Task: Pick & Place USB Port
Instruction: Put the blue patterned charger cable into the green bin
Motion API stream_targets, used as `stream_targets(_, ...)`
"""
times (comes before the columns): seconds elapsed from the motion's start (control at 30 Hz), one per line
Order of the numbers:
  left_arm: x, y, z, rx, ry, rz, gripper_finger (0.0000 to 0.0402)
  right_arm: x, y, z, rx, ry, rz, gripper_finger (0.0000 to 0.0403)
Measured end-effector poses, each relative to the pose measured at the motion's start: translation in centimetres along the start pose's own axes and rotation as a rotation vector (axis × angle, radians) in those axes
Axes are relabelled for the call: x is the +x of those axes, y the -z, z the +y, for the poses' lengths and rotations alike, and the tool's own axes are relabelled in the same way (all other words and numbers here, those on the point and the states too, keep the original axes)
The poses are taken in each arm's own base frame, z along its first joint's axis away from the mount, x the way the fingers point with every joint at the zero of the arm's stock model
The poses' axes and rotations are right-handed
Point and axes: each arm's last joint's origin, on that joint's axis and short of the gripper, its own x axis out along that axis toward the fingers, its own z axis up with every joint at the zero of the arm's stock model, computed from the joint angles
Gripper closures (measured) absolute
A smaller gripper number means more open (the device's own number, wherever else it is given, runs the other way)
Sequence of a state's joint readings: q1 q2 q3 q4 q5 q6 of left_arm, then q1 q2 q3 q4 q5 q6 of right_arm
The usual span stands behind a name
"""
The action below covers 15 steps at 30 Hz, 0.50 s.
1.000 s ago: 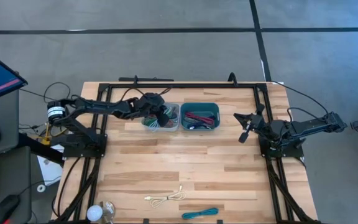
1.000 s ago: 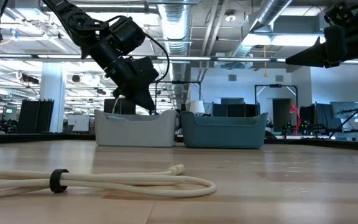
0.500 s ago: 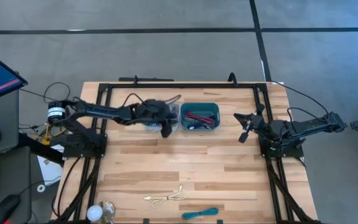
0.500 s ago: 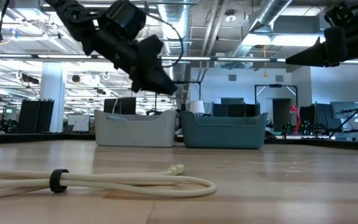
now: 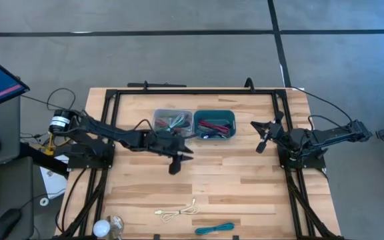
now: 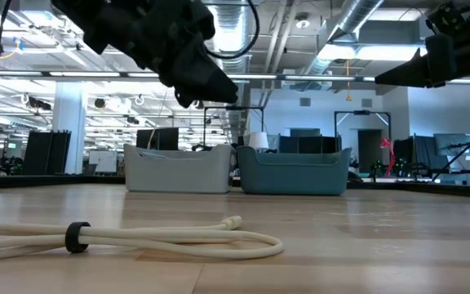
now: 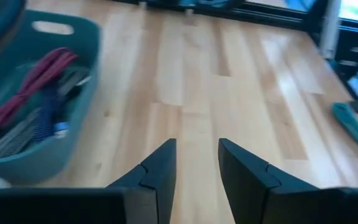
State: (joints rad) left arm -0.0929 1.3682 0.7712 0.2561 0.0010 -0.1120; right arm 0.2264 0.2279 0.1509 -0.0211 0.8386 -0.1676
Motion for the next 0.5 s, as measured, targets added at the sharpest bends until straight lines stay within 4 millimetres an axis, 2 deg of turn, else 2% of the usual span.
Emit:
stream_targets(0.13, 0.0, 0.1, -1.4, 0.039, 0.045, -0.003, 0.0284, 0.0, -0.4, 0.0, 0.12, -0.011, -0.036, 0.039)
stream_targets(0.2, -0.1, 0.1, -1.7, 0.081, 0.055, -0.006, 0.0284, 0.0, -0.7, 0.1, 0.167, -0.085, -0.067, 0.039)
stream_targets(0.3, -0.5, -0.3, -1.8, 0.147, 0.053, -0.027, 0.0284, -0.1, -1.0, 0.5, 0.179, -0.221, -0.101, 0.039)
stream_targets(0.5, -2.7, -2.1, -1.2, 0.253, -0.053, -0.115, 0.0284, -0.6, -1.5, 1.2, 0.274, -0.42, -0.116, 0.039)
